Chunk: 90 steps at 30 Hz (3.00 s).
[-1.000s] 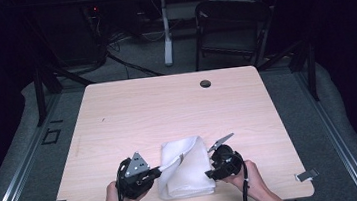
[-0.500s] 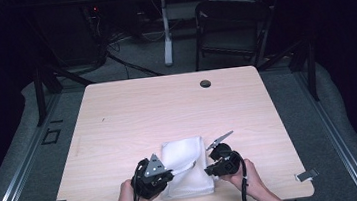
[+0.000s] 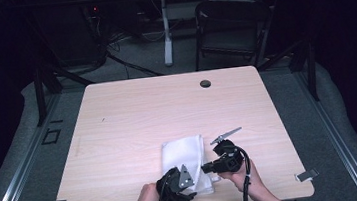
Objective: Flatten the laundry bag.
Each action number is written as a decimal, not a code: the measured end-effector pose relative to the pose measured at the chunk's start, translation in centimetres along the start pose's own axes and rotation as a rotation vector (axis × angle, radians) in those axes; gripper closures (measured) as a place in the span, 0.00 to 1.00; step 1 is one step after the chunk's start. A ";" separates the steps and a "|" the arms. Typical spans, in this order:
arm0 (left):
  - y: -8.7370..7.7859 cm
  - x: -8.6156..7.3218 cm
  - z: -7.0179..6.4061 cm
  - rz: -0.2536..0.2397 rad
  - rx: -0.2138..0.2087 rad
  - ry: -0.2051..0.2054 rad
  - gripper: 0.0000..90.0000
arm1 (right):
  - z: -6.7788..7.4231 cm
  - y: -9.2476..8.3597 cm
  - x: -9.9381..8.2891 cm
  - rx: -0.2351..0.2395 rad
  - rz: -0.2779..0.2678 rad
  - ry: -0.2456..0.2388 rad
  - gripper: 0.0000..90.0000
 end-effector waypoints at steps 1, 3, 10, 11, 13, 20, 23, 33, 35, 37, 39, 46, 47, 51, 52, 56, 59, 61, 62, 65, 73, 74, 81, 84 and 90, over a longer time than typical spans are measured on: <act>0.0 0.0 0.0 0.000 0.000 0.000 0.42 | 0.0 0.0 0.0 0.000 0.000 0.000 0.97; 0.6 0.2 0.1 0.006 0.015 0.001 0.42 | 0.1 0.0 0.0 -0.006 -0.006 -0.001 0.97; 1.4 0.2 0.0 0.026 0.024 0.003 0.42 | 0.2 0.2 0.1 -0.012 -0.015 0.013 0.97; 1.5 0.2 -0.1 0.034 0.022 0.001 0.42 | 0.2 0.2 0.1 -0.013 -0.017 0.016 0.97; 1.9 0.2 -0.2 0.039 0.017 0.006 0.44 | 0.3 0.3 0.1 -0.011 -0.018 0.015 0.97; 2.2 0.0 -0.3 0.003 0.013 0.022 0.72 | 0.3 0.6 -0.1 -0.030 -0.011 0.012 0.97; 2.1 0.0 0.1 -0.019 0.006 -0.001 0.88 | 0.1 0.6 -0.1 -0.025 -0.011 0.021 0.97; 1.4 0.0 0.6 -0.082 -0.061 -0.094 0.92 | -1.0 -0.5 -0.2 -0.060 -0.016 -0.007 0.89; 1.3 0.1 0.6 -0.091 -0.069 -0.101 0.92 | -1.4 -1.0 -0.1 -0.070 -0.033 -0.006 0.86; 1.3 0.0 0.7 -0.096 -0.076 -0.113 0.92 | -1.6 -1.4 -0.3 -0.084 -0.023 -0.011 0.88; 1.3 0.0 0.7 -0.097 -0.081 -0.119 0.91 | -1.8 -1.4 -0.7 -0.107 0.001 -0.017 0.89; 1.3 0.0 0.8 -0.101 -0.091 -0.121 0.90 | -1.7 0.0 -2.2 -0.148 0.112 -0.084 0.99; 1.3 0.0 0.8 -0.100 -0.092 -0.119 0.89 | -1.6 0.1 -2.1 -0.135 0.105 -0.095 0.99; 1.4 0.0 0.5 -0.093 -0.118 -0.108 0.76 | -0.8 0.5 -2.1 -0.076 0.097 -0.063 1.00; 1.5 0.1 0.3 -0.096 -0.125 -0.106 0.70 | -0.8 0.6 -2.1 -0.068 0.108 -0.062 1.00; 1.8 0.3 -0.3 -0.077 -0.136 -0.074 0.59 | -0.3 0.9 -1.9 -0.038 0.088 -0.045 1.00; 1.7 0.6 -0.4 -0.079 -0.117 -0.064 0.53 | 0.4 1.1 -1.6 -0.009 0.074 -0.045 1.00; 1.7 0.8 -0.3 -0.086 -0.101 -0.068 0.53 | 0.7 1.1 -1.5 0.008 0.058 -0.050 1.00; 1.7 0.9 -0.2 -0.091 -0.093 -0.068 0.56 | 0.9 1.1 -1.5 0.006 0.062 -0.066 1.00; 1.4 0.8 0.2 -0.109 -0.075 -0.084 0.70 | 1.0 0.9 -1.4 0.004 0.050 -0.074 0.99; 0.8 0.6 1.3 -0.138 -0.033 -0.141 0.94 | -0.2 1.0 -1.5 -0.059 0.058 -0.114 1.00; 0.7 0.7 1.4 -0.143 -0.027 -0.144 0.95 | -0.9 1.3 -1.8 -0.097 0.077 -0.143 1.00; 0.0 0.7 1.7 -0.164 -0.022 -0.159 0.95 | -1.3 2.9 -2.4 -0.114 0.099 -0.133 1.00; -0.3 0.7 1.9 -0.169 -0.017 -0.160 0.95 | -1.5 3.2 -2.5 -0.126 0.107 -0.150 1.00; -1.6 0.3 2.8 -0.205 -0.003 -0.200 0.95 | -1.5 3.3 -2.5 -0.153 0.110 -0.168 1.00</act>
Point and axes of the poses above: each handheld gripper's, and its own axes: y roughly forward along the jaws, x roughly out of its top, z roughly to its left, the point moved 10 cm from there along y, roughly forward along the jaws, and after that the axes turned 11 degrees about y, right-handed, at the moved point
